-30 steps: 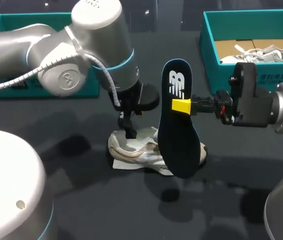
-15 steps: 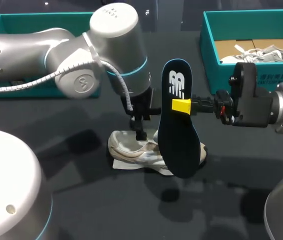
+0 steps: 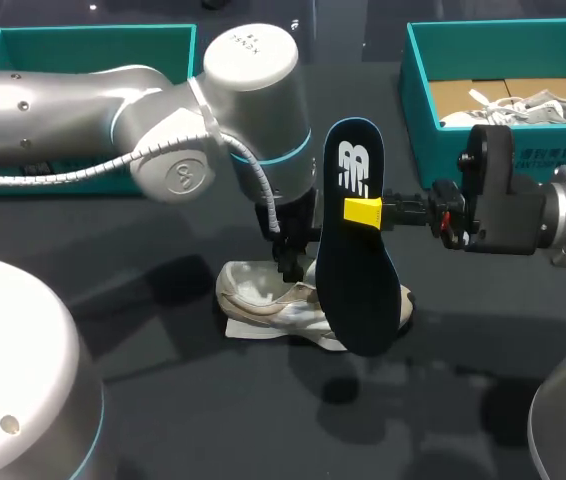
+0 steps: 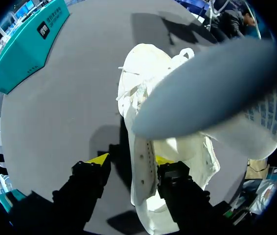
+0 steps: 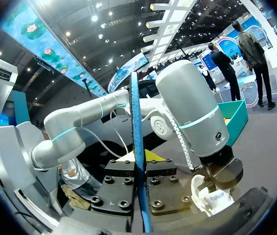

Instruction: Take the shoe out of the shoebox, open the shoe tongue, remove and reinsert the insole, then place the shoe into the shoebox

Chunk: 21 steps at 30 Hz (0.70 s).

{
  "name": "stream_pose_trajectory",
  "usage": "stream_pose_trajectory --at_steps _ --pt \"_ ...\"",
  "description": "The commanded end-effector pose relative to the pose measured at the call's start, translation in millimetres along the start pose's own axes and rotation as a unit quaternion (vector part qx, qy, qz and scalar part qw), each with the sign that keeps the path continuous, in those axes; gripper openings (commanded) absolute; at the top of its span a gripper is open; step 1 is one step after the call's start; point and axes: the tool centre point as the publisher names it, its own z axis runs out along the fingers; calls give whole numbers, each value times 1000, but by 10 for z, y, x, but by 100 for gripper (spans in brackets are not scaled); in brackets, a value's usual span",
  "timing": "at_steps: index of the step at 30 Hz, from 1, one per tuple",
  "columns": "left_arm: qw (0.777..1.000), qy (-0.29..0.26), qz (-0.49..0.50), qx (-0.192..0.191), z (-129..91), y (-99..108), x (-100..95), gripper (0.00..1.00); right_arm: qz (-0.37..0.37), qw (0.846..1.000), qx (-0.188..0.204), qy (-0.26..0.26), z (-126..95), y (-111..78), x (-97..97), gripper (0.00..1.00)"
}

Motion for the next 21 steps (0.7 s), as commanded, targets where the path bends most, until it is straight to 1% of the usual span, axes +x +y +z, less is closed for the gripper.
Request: stream_pose_trajectory --at_steps 1,4,6,7,12,21 --pt "1000 6 1 -2 48 -31 -3 42 1 1000 0 -2 -1 -9 14 0" --pt "1000 9 2 -1 63 -38 14 29 1 1000 0 -2 -1 -9 14 0" --pt "1000 11 3 -2 70 -44 24 16 1 1000 0 -2 -1 -9 14 0" --pt "1000 13 5 -2 71 -45 30 0 1 1000 0 -2 -1 -9 14 0" --pt "1000 24 11 3 51 -37 71 0 1 1000 0 -2 -1 -9 14 0" --pt "996 64 47 30 -163 1 110 0 1 1000 0 -2 -1 -9 14 0"
